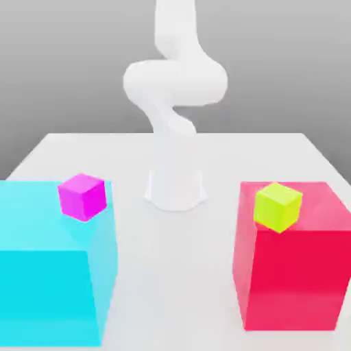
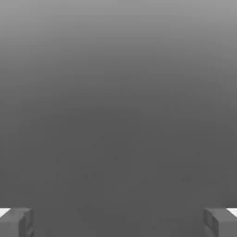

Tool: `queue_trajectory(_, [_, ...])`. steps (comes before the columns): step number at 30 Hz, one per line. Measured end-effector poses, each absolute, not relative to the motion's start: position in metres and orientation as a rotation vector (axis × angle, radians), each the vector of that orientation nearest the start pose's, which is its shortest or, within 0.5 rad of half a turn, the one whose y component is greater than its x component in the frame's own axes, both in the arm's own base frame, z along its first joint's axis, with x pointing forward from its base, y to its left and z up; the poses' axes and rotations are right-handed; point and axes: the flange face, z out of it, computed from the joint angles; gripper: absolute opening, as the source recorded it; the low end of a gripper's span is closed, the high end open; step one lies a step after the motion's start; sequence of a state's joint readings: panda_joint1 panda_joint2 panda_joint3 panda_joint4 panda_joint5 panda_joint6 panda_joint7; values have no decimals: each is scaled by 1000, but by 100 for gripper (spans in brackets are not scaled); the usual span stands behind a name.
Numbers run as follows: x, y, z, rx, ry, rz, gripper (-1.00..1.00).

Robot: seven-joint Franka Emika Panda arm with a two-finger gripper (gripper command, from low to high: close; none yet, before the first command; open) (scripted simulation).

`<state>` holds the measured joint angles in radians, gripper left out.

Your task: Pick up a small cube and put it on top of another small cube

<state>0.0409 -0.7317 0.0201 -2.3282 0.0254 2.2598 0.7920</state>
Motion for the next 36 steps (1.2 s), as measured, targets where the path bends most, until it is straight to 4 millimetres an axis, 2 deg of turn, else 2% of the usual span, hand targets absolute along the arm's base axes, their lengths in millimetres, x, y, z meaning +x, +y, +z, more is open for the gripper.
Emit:
queue_trajectory(3, [392, 88, 597, -2728, 932, -629, 0])
queue_trajectory(5, [395, 131, 549, -2851, 889, -491, 0])
queue_trajectory(7, [389, 171, 501, -2973, 839, -361, 0])
queue_trajectory(9, [374, 209, 454, -3097, 780, -240, 0])
queue_trajectory(12, [338, 255, 385, -3282, 674, -76, 0])
queue_trajectory(15, [288, 289, 321, -3467, 542, 59, 0])
queue_trajectory(17, [266, 302, 290, -3514, 525, 66, 0])
queue_trajectory(22, [232, 323, 235, -3457, 626, -4, 0])
queue_trajectory(24, [224, 330, 222, -3401, 682, -25, 0])
queue_trajectory(27, [226, 331, 208, -3288, 825, -33, 0])
queue_trajectory(33, [216, 340, 186, -3049, 1045, -3, 0])
queue_trajectory(36, [230, 340, 181, -2936, 1139, 3, 0])
